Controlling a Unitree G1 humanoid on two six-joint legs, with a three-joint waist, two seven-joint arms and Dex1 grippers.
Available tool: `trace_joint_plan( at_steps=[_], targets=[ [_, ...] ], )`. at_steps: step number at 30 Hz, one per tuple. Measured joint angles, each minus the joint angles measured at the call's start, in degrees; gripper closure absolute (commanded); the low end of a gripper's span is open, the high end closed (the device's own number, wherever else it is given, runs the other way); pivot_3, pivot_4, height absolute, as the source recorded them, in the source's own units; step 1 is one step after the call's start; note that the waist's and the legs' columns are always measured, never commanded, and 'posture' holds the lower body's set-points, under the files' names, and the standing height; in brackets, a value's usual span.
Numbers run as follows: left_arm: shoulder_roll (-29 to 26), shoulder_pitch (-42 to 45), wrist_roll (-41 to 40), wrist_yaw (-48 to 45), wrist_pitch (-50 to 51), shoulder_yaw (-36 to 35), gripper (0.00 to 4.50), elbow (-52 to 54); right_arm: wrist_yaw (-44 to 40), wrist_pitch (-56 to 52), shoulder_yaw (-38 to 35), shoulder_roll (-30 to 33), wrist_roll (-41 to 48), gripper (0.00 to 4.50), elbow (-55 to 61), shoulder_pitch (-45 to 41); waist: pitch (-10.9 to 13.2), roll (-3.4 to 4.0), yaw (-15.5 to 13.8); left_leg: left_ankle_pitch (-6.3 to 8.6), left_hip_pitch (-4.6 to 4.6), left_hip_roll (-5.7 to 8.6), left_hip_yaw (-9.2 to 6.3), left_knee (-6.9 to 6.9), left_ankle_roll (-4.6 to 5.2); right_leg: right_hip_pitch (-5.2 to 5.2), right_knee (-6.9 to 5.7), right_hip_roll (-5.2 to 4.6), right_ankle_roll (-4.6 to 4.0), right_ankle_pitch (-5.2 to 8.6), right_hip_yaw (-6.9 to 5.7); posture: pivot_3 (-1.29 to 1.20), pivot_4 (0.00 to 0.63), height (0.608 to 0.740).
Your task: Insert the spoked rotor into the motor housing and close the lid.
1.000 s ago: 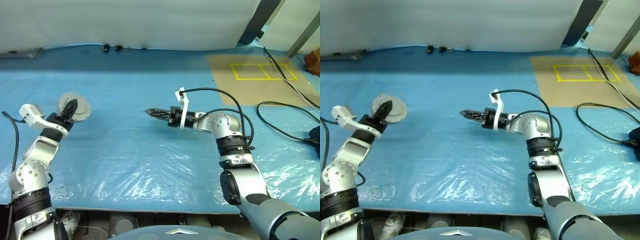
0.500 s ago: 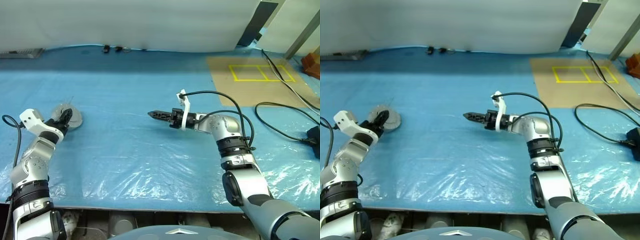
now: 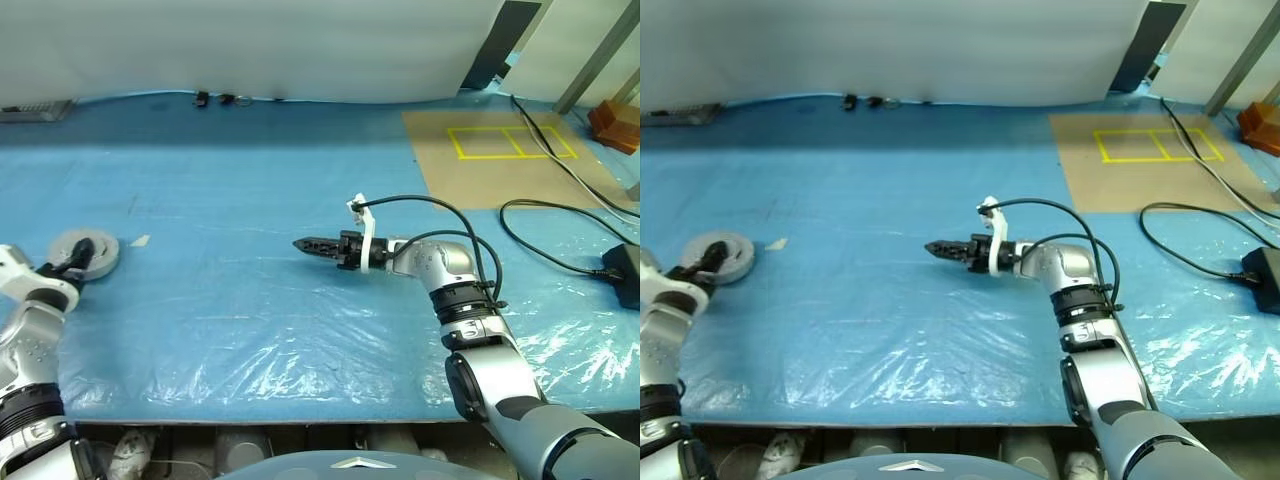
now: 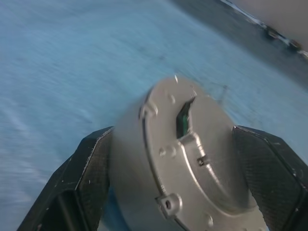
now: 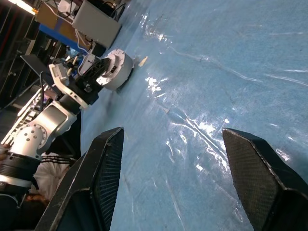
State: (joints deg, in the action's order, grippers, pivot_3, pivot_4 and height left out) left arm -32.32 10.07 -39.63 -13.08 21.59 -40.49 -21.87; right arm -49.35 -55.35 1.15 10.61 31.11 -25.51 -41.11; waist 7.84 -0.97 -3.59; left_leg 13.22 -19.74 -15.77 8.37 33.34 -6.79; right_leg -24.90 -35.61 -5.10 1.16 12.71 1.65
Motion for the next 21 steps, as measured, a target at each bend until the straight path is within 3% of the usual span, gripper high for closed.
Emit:
trace_joint_plan(
  at_steps=[11,16,18,21],
  targets=[
    [-3.86,-4.48,0.49,-2.88,-2.61,-4.44,0.52,1.63,-1.56,1.84,1.81,0.05,-2.03,1.1,-2.73,-0.02,-0.04,-0.08,-0.52,0.01,0.15,-0.01,0.0,0.03,-0.01,0.02,-0.02,-0.03,-0.02,0.01,-0.04,0.0,0.15,0.74],
    [-2.68,-18.51,-12.91,-13.7,10.78,-3.56,0.52,23.56,-2.57,3.0,1.62,0.54,-1.99,1.1,-1.76,0.22,-0.05,-0.21,-0.33,0.02,-0.07,-0.06,0.02,-0.05,-0.03,-0.17,0.13,0.01,-0.08,0.05,-0.06,0.0,0.15,0.74],
    [-2.2,-25.08,-16.83,-16.95,15.2,0.32,0.52,35.98,-3.49,5.11,1.18,1.36,-1.86,1.1,1.7,1.66,0.01,-0.13,-0.59,0.02,-0.2,-0.07,0.05,-0.12,-0.02,-0.18,0.21,-0.02,-0.24,0.14,-0.1,0.0,0.15,0.74],
    [-1.19,-24.34,-16.95,-16.26,16.99,7.68,0.52,45.57,-4.49,8.96,1.07,2.24,-1.85,1.1,7.42,3.21,0.19,0.17,-1.76,0.02,-0.02,-0.1,0.05,-0.11,0.02,-0.13,0.06,-0.06,-0.28,0.16,-0.14,0.0,0.15,0.74]
  ],
)
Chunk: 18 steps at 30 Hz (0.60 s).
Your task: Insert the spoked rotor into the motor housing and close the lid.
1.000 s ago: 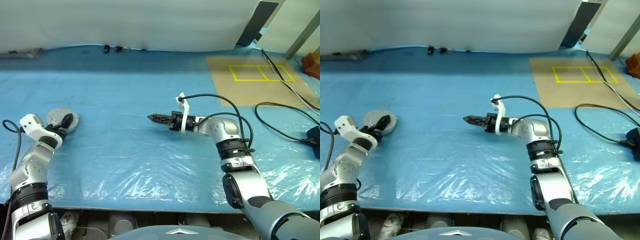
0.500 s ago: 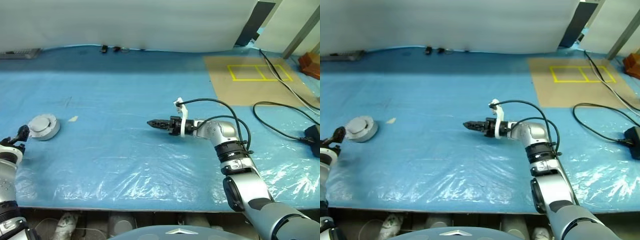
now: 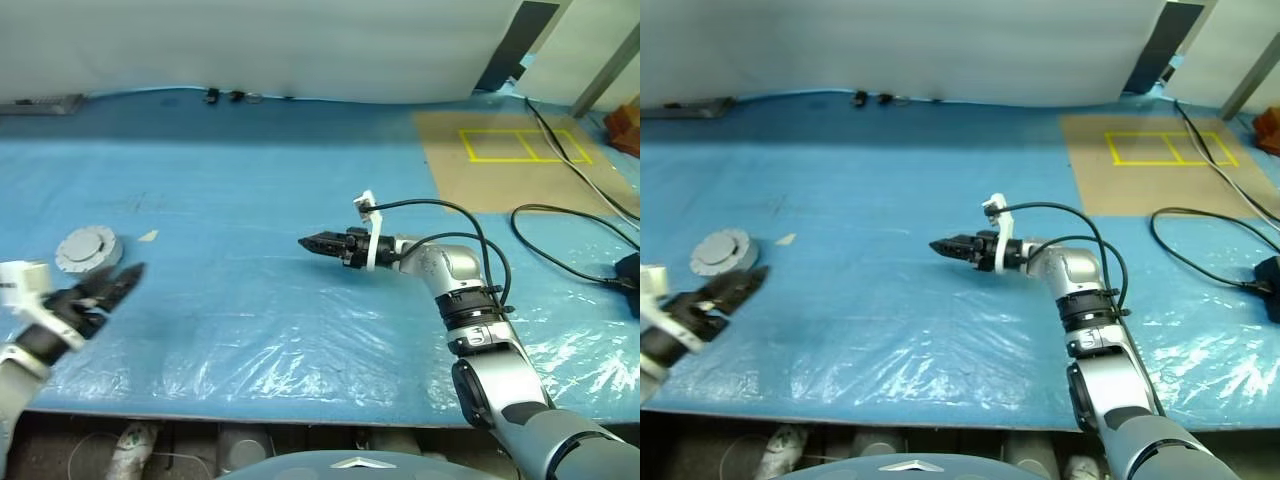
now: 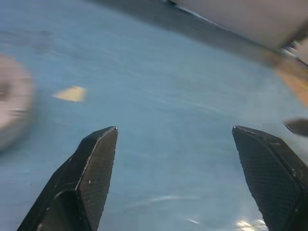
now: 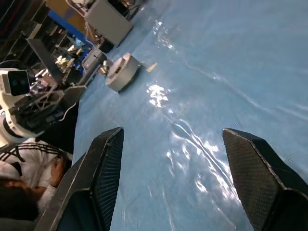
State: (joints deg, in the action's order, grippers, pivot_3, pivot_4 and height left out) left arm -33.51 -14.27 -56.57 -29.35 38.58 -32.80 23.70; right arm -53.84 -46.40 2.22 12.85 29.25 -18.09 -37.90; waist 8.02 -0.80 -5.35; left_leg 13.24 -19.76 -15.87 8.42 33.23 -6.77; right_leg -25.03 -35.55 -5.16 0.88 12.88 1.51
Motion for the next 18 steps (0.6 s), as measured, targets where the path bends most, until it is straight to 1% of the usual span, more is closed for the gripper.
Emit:
trace_joint_plan(
  at_steps=[2,5,8,10,13,18],
  targets=[
    [0.9,5.02,1.43,1.77,-0.02,5.46,0.52,3.32,-0.7,2.3,0.33,0.66,-0.12,1.1,3.09,0.96,0.02,0.04,-0.16,-0.03,0.08,0.01,0.01,0.03,0.04,0.06,-0.01,-0.01,-0.01,0.0,0.04,0.0,0.15,0.74],
    [0.91,9.97,4.54,2.48,-0.45,11.15,0.52,4.4,-1.06,4.33,0.76,1.94,-0.58,1.1,5.58,2.14,0.02,0.04,0.78,-0.05,0.08,0.08,0.07,0.11,0.05,0.18,-0.01,0.01,0.0,0.0,0.22,0.0,0.15,0.74],
    [0.01,14.15,12.78,0.47,-3.14,20.16,0.52,1.79,-0.65,6.99,1.53,4.68,-3.2,1.1,7.6,3.72,0.02,0.05,1.62,-0.06,0.08,0.08,0.07,0.1,0.05,0.17,0.0,0.04,0.08,-0.05,0.22,0.0,0.15,0.74],
    [0.81,16.81,17.41,-0.4,-5.51,24.12,0.52,-2.23,0.53,8.01,1.77,5.2,-4.52,1.1,8.81,4.38,0.02,0.06,2.0,-0.19,0.05,0.08,0.06,0.08,0.24,0.1,-0.04,0.06,0.24,-0.14,0.22,0.0,0.15,0.74],
    [1.9,19.69,22.85,-1.77,-8.91,27.89,0.52,-7.3,2.9,9.78,2.42,5.61,-6.39,1.1,11.93,6.77,0.01,0.05,2.33,-0.19,-0.06,0.09,0.06,0.07,0.24,0.08,0.01,0.05,0.27,-0.16,0.2,0.0,0.15,0.74],
    [3.94,23.26,24.62,-4.26,-10.54,29.05,0.52,-10.75,7.78,10.23,2.44,4.96,-7.85,1.1,13.54,9.23,0.01,0.05,2.37,-0.18,-0.1,0.11,0.06,0.07,0.23,0.06,0.02,0.03,0.27,-0.16,0.2,0.0,0.15,0.74]
  ],
)
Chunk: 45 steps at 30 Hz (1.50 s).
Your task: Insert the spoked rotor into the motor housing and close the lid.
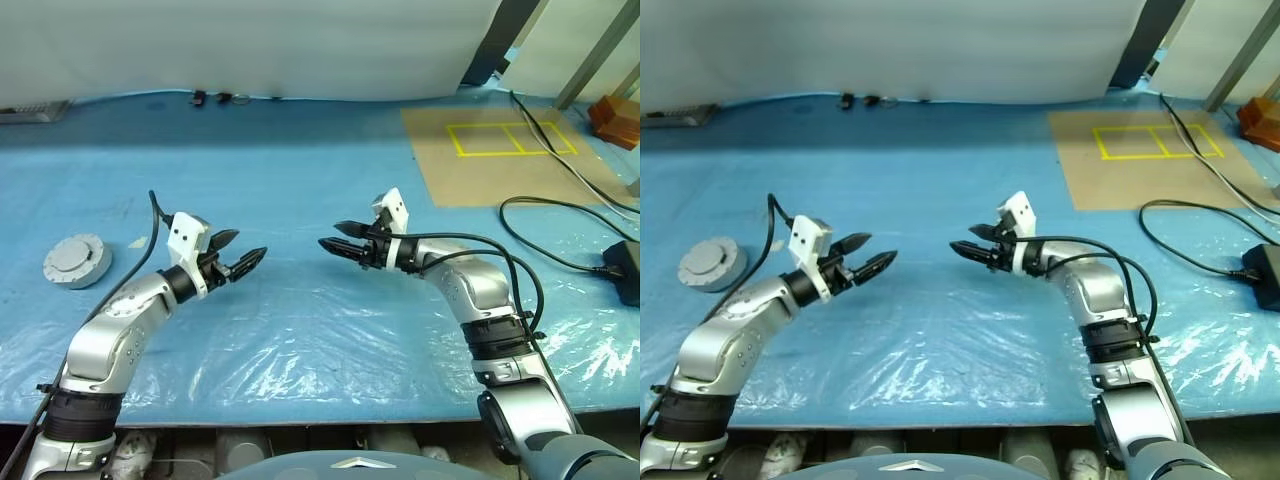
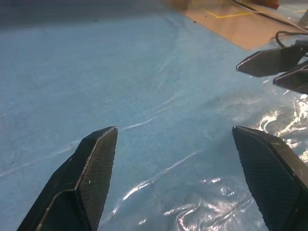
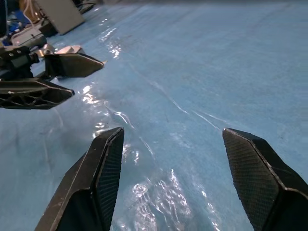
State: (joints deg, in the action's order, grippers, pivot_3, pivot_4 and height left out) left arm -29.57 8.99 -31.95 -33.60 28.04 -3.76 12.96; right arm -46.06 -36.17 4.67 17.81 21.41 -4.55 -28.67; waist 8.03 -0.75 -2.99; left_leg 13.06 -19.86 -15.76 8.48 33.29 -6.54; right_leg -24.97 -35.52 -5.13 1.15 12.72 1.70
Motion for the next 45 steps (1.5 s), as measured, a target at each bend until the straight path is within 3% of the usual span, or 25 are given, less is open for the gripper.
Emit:
trace_joint_plan(
  at_steps=[7,31,38,45],
  targets=[
    [1.26,2.52,1.13,-1.42,-0.22,0.1,0.52,-1.78,4.6,2.24,0.08,-1.16,-1.94,1.1,-1.96,-1.13,0.0,0.0,0.17,0.12,0.1,0.01,0.0,0.03,-0.19,0.01,-0.13,-0.01,-0.01,0.0,0.05,0.0,0.15,0.74],
    [3.6,4.38,0.34,-2.23,1.31,-2.35,0.52,-2.64,7.8,12.01,2.79,-4.56,-9.58,1.1,-9.36,-4.31,0.01,0.01,0.21,0.12,0.08,0.01,0.0,0.01,-0.19,0.01,-0.1,-0.01,-0.01,0.0,0.03,0.0,0.15,0.74],
    [6.94,6.79,3.17,1.92,-0.77,-2.54,0.52,-4.67,14.22,16.0,2.05,-7.14,-11.63,1.1,-11.14,-4.14,0.01,0.01,0.17,0.12,0.02,0.02,0.0,0.01,-0.19,0.01,-0.06,-0.01,0.0,0.0,0.02,0.0,0.15,0.74],
    [16.03,5.49,8.71,15.88,-7.18,-5.49,0.52,-4.4,27.0,18.38,0.25,-7.59,-17.49,1.1,-7.81,0.44,0.01,0.01,0.25,0.12,-0.08,0.02,-0.03,0.02,-0.2,0.01,0.02,0.0,0.04,-0.03,0.02,0.0,0.15,0.74]
  ],
)
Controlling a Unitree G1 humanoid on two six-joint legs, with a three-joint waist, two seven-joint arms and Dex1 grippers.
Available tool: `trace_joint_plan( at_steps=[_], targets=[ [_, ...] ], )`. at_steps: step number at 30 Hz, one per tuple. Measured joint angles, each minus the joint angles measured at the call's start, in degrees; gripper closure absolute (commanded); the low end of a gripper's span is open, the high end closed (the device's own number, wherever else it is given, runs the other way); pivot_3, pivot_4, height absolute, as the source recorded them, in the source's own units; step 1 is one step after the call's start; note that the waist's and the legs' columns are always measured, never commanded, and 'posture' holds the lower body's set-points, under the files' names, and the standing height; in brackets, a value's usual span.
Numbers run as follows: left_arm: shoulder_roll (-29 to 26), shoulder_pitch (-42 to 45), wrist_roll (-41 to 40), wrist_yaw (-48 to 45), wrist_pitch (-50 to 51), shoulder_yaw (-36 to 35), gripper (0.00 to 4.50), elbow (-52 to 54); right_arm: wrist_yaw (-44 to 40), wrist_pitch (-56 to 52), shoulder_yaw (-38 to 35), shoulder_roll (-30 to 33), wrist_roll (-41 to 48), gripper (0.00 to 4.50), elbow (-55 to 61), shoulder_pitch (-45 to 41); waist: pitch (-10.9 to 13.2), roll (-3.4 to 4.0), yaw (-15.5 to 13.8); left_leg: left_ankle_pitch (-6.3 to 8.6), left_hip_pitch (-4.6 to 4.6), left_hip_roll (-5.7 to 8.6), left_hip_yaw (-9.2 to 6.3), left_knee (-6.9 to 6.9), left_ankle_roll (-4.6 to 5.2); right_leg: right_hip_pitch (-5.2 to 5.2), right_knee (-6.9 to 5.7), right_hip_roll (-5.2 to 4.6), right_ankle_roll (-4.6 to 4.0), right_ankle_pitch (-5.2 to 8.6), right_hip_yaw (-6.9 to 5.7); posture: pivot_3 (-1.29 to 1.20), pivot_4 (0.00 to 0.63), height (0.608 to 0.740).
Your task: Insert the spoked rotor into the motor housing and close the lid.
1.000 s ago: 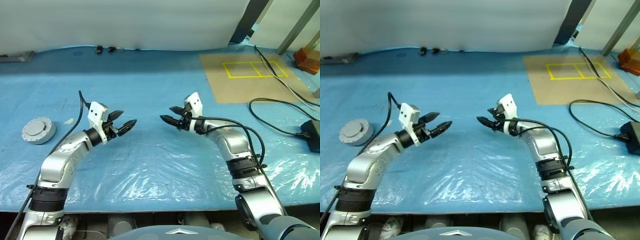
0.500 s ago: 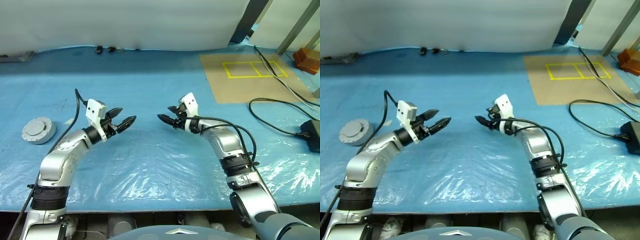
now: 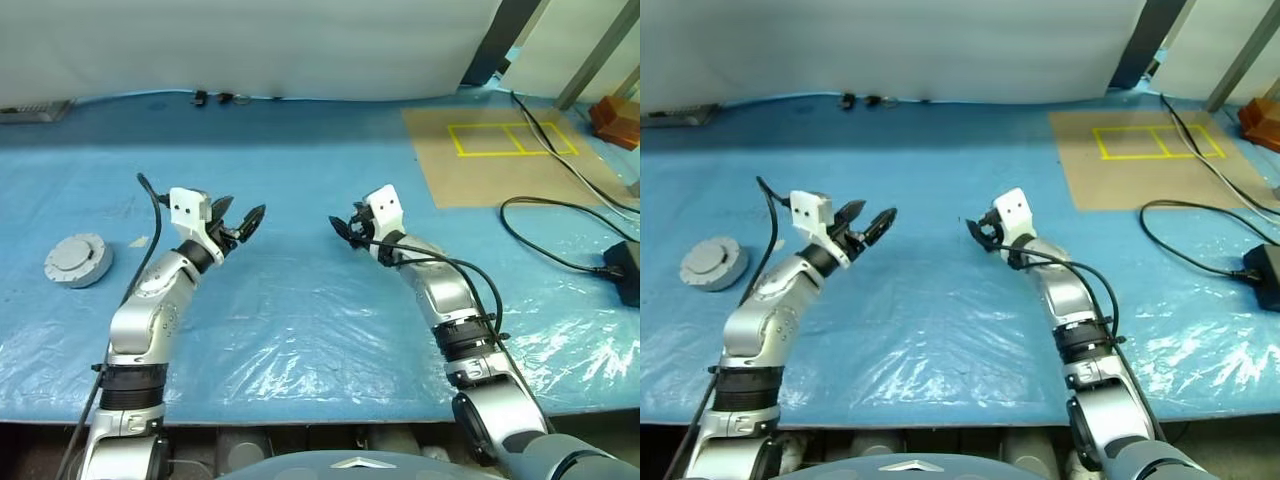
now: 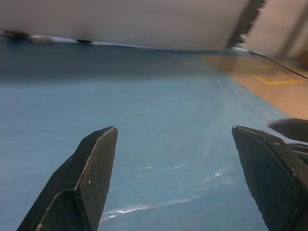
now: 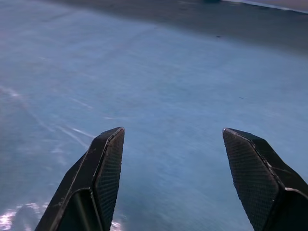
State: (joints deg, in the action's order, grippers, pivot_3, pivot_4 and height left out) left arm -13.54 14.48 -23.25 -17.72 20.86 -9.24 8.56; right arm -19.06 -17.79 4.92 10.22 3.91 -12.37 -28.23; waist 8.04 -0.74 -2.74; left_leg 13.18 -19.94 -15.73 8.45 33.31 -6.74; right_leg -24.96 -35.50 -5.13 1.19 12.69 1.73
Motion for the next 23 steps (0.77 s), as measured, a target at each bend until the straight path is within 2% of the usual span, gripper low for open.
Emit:
trace_joint_plan(
  at_steps=[4,9,14,23],
  targets=[
    [3.88,-7.18,4.38,8.01,-3.62,-1.49,0.52,4.45,6.49,1.03,-2.18,-0.53,-2.28,1.1,6.45,4.97,-0.01,-0.01,0.29,0.03,0.03,-0.01,-0.01,-0.1,-0.04,0.0,0.13,0.03,0.03,-0.01,0.0,0.0,0.15,0.74],
    [4.39,-19.1,4.24,8.34,-4.25,-1.66,0.52,11.32,9.55,0.04,-1.95,0.57,-5.52,1.1,13.99,14.65,0.01,0.01,-0.04,0.04,-0.01,-0.01,-0.01,-0.19,-0.05,0.02,0.45,0.01,0.18,-0.09,-0.03,0.0,0.15,0.74],
    [7.42,-20.95,4.22,11.12,-4.23,-1.64,0.52,14.8,9.09,1.06,1.09,3.69,-9.18,1.1,20.75,22.09,0.04,0.07,0.08,0.04,0.12,0.0,0.0,-0.12,-0.03,0.26,0.69,0.0,0.29,-0.14,0.01,0.0,0.15,0.74],
    [8.2,-21.33,4.26,13.7,-3.95,-1.92,0.52,14.61,10.46,0.92,-0.18,2.85,-9.33,1.1,18.62,18.06,0.07,0.15,0.54,0.04,0.12,0.04,0.01,-0.12,-0.03,0.2,0.69,0.03,0.35,-0.21,0.13,0.0,0.15,0.74]
  ],
)
